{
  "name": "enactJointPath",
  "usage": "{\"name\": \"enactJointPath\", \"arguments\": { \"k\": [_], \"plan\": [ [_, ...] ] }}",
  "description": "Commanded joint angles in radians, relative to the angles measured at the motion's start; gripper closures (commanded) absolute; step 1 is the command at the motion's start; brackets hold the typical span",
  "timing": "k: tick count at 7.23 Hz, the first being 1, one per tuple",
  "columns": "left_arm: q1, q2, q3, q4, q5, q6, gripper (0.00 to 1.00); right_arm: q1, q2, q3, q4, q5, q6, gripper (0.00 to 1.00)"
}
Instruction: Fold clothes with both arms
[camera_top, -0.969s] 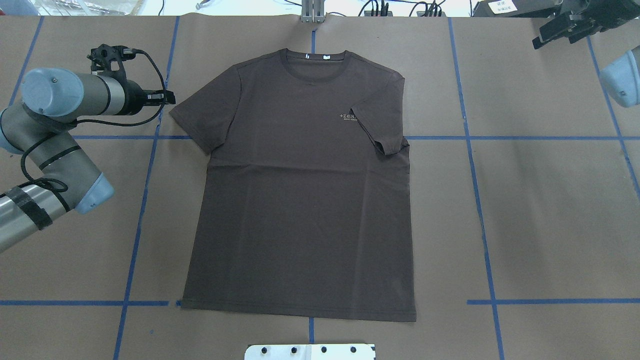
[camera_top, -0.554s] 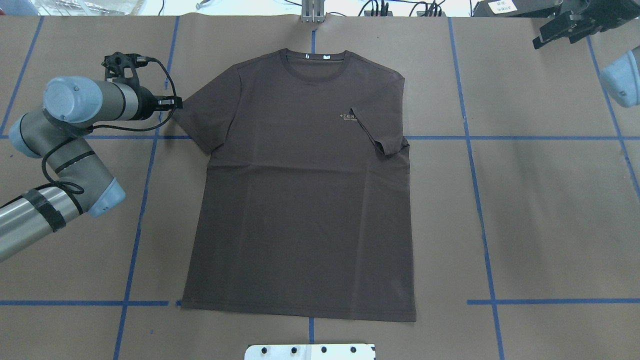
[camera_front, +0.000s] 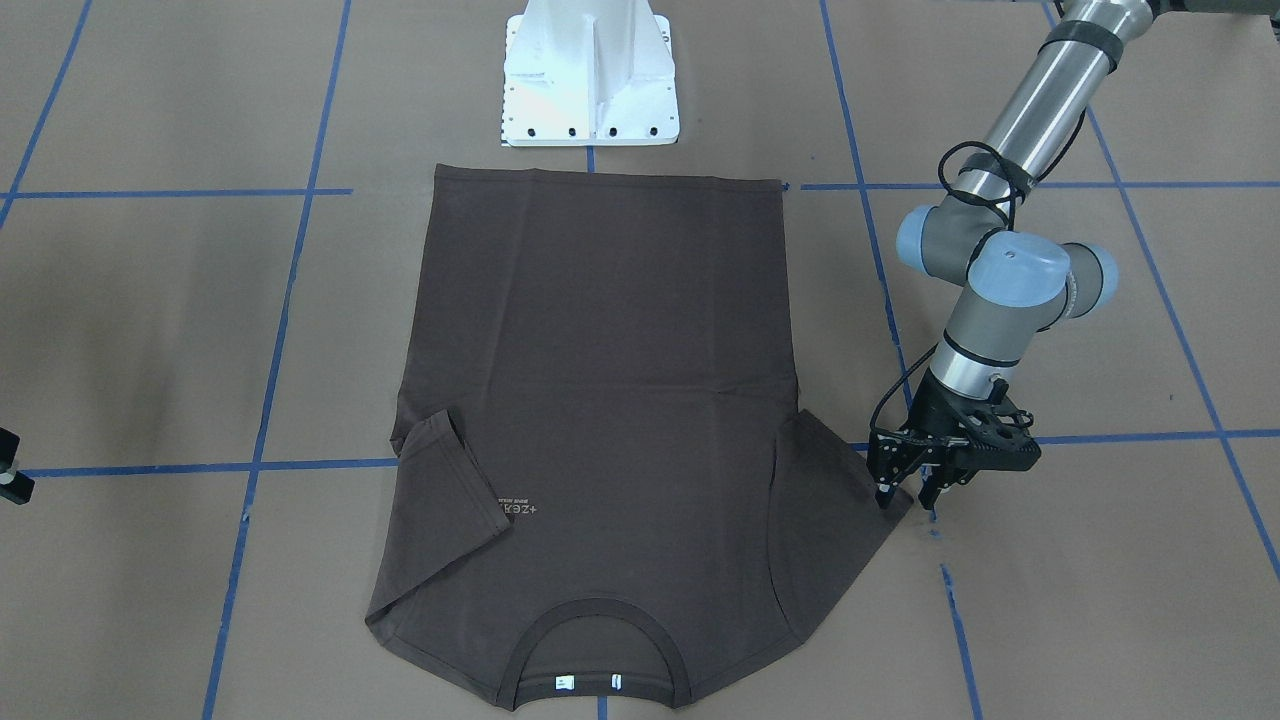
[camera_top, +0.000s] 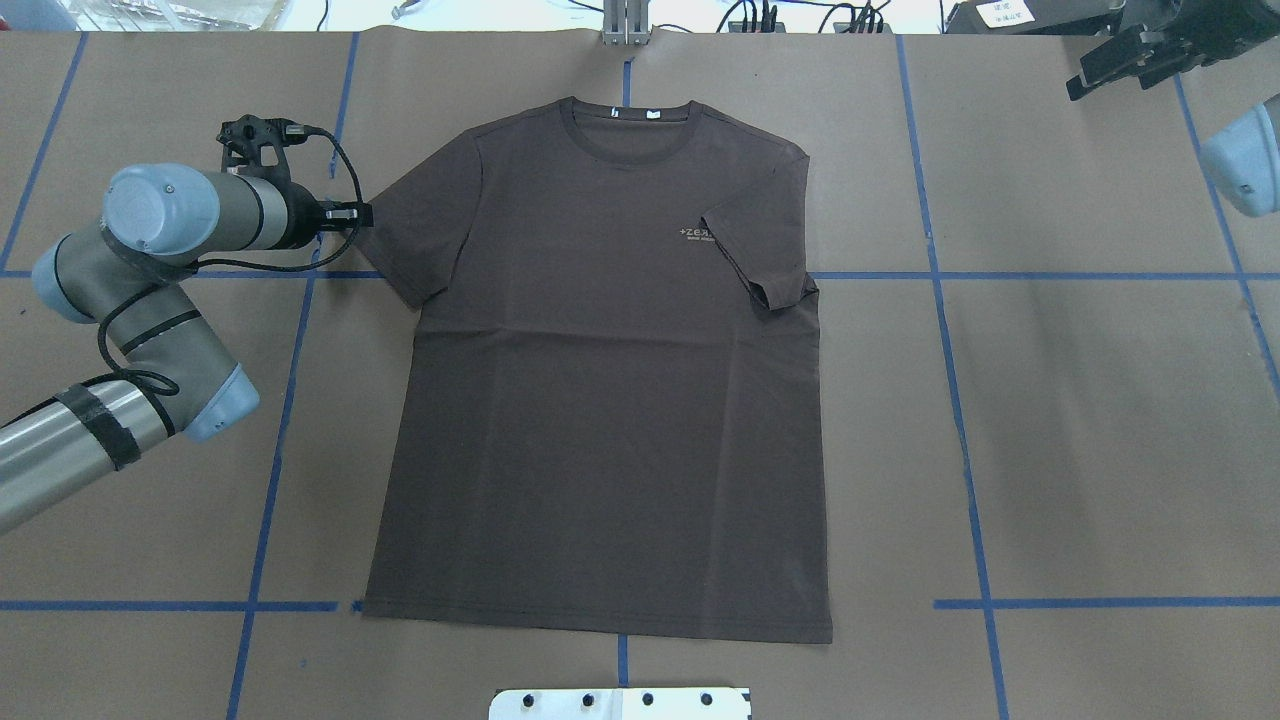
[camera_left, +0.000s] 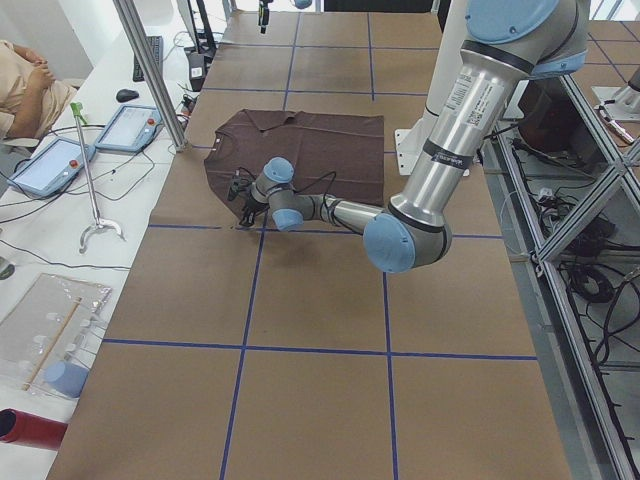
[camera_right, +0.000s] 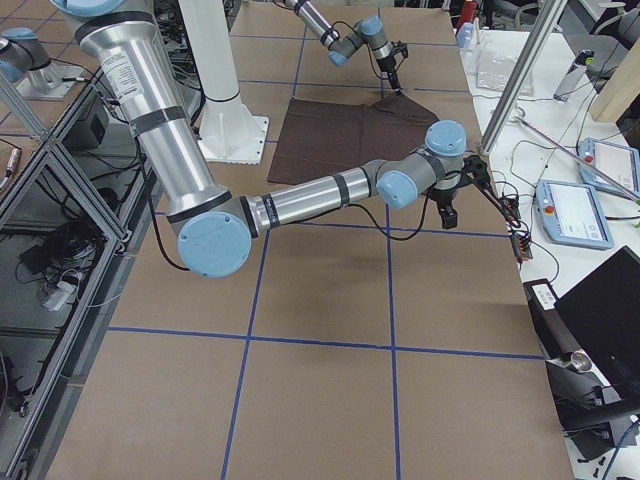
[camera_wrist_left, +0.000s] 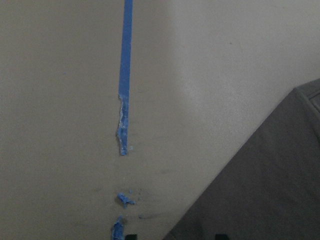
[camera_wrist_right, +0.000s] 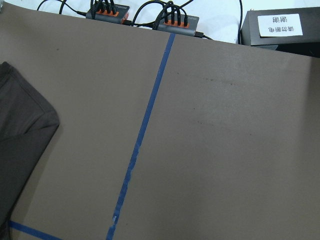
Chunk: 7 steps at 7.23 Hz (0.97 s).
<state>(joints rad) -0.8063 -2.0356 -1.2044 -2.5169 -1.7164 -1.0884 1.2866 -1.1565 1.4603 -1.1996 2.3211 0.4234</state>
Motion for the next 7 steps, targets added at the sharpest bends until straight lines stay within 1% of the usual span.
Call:
{"name": "enactJointPath", "arguments": {
  "k": [1,2,3,4,5,7],
  "plan": [
    [0.006,0.0,0.0,0.003,0.001,0.001,0.48,0.0,-0.002,0.0,0.0,0.001,0.0,0.0],
    [0.012,0.002,0.0,0.004,0.004,0.001,0.48,0.0,-0.002,-0.002,0.0,0.001,0.0,0.0],
    [0.015,0.002,0.0,0.004,0.004,-0.001,0.56,0.0,-0.002,-0.002,0.0,0.001,0.0,0.0],
    [0.015,0.0,0.0,0.004,0.004,-0.005,0.76,0.0,-0.003,-0.002,0.0,0.001,0.0,0.0],
    [0.015,0.0,-0.004,0.004,0.003,-0.005,1.0,0.0,-0.003,-0.002,0.0,0.0,0.0,0.0],
    [0.013,-0.017,-0.011,0.007,0.006,-0.01,1.0,0.0,-0.008,-0.002,0.0,0.001,0.0,0.0]
  ]
}}
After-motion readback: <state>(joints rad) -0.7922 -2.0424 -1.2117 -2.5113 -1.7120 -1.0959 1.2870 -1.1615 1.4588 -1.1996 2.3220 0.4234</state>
